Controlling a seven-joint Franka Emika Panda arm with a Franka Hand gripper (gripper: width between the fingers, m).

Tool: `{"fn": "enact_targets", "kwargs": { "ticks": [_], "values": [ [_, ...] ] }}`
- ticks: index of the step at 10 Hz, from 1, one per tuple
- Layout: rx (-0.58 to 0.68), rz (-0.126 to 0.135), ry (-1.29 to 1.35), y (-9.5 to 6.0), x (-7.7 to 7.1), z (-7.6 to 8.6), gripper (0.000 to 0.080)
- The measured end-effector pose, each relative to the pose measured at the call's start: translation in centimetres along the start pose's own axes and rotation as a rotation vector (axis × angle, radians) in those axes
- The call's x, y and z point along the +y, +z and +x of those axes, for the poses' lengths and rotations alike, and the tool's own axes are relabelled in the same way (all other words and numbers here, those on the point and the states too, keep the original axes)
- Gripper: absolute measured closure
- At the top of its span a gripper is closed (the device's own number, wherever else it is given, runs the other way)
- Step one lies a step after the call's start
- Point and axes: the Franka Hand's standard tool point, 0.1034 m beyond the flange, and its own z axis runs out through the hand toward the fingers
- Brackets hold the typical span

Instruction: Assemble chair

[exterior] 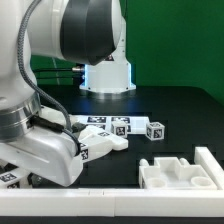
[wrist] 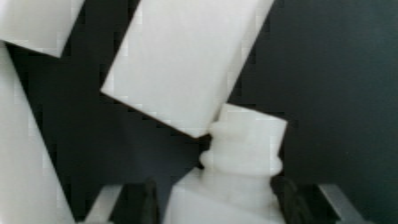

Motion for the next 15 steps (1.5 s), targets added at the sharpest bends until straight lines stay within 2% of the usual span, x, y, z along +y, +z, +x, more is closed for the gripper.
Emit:
{"fn": "enact_targets", "kwargs": {
  "ticks": [1,2,4,7,8,9,12,13,15],
  "values": [
    [-0.015,-0.007,-0.004,-0.3,-0.5,-0.6,0.0478],
    [-0.033,-0.015,-0.017,-1.3,-1.3,-1.3,0.049],
    [-0.027,-0.019,-0.048,-3.9,-3.1,-3.0,0.0507],
    [-0.025,-0.028,-0.041,-6.1,-5.6,-8.3,0.0509],
    [-0.026,-0.027,-0.043,-6.1,-5.8,-8.2,0.0509],
    [-0.026,-0.017,-0.029,-5.8,-5.3,-7.2,0.0509],
    [-0.001,-0.025,-0.012,-6.0,-6.3,-7.4,0.0509],
    [0.044,-0.037,-0.025,-6.3,-8.3,-9.1,0.0509],
    [0.068,-0.037,0.002,-5.9,-11.5,-13.7,0.051]
  ]
}}
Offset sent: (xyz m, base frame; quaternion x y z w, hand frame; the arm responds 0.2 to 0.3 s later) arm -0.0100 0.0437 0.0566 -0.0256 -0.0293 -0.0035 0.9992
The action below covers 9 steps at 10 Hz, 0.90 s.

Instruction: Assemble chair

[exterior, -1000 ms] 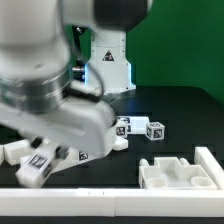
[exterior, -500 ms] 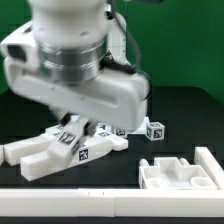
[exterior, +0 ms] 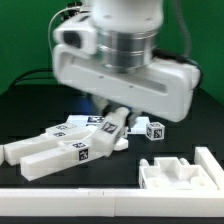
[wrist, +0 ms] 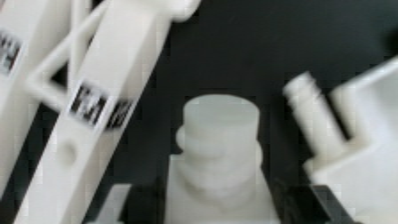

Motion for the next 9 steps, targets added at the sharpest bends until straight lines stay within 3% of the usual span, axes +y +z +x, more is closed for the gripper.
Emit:
{"fn": "enact_targets", "kwargs": {
  "ticks": [1,2,5,7,9],
  "values": [
    [0.005,-0.024,0.019,0.3,-1.9,-2.8,0.051],
    [0.005,-0.032,0.018,0.4,-2.8,-3.5,0.051],
    [0.005,-0.028,0.032,0.6,-2.9,-3.6,0.051],
    [0.039,-0.004,0.12,2.2,-4.6,-7.7,0.051],
    [0.063,-0.014,0.139,4.2,-6.4,-11.5,0.051]
  ]
}}
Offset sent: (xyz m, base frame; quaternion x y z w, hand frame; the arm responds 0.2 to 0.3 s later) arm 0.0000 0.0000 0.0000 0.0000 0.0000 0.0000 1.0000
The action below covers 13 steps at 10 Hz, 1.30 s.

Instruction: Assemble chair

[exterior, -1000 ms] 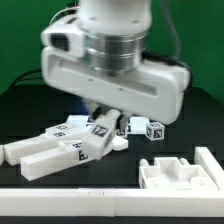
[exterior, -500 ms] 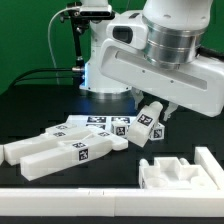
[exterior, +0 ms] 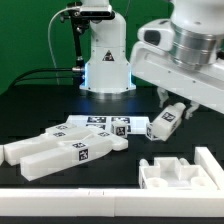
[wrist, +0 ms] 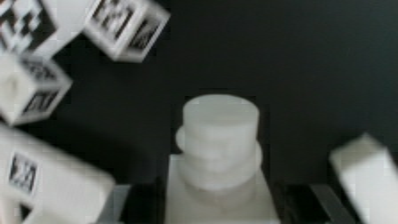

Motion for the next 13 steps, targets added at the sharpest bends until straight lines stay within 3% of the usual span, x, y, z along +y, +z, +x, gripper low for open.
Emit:
{"fn": "enact_targets", "kwargs": {
  "ticks": [1,5,7,8,10,13],
  "values": [
    [0.001,-0.01,-0.01,0.2,-0.6,-1.0,0.051],
    [0.0,-0.006,-0.018,0.4,-0.5,-0.6,0.051],
    [0.05,0.041,-0.02,3.4,-1.1,-1.5,0.051],
    [0.05,0.025,-0.036,4.8,-1.2,-2.3,0.051],
    [0.05,0.018,-0.055,5.6,-1.9,-3.2,0.051],
    [0.045,0.022,-0.046,5.6,-1.8,-3.1,0.051]
  ]
}}
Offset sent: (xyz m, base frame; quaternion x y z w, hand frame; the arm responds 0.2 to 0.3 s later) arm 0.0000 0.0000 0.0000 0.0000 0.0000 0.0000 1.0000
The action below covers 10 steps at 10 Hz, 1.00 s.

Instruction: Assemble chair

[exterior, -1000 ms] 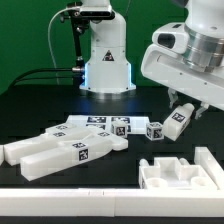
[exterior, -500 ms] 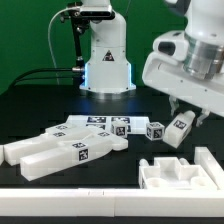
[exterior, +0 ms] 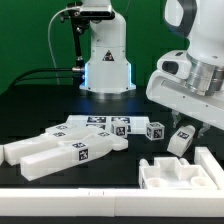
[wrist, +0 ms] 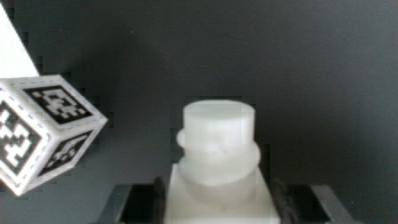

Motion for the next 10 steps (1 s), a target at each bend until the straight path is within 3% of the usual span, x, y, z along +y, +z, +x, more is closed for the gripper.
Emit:
{"fn": "enact_targets", "kwargs": {
  "ticks": [1,2,3,4,6,8,10],
  "values": [
    [0.0,0.0,-0.001,0.0,0.0,0.0,0.051],
    [-0.007,0.0,-0.016,-0.1,0.2,0.1,0.04],
    [-0.026,0.023,-0.024,-0.8,0.9,1.2,0.0261],
    [-0.048,0.055,-0.005,-1.5,1.9,2.3,0.0185],
    [-0.095,0.079,0.03,-3.4,1.9,3.9,0.0157],
    [-0.227,0.082,0.015,-4.7,1.8,4.8,0.0152],
    [-0.331,0.054,0.029,-4.2,2.8,5.3,0.0151]
  ]
}}
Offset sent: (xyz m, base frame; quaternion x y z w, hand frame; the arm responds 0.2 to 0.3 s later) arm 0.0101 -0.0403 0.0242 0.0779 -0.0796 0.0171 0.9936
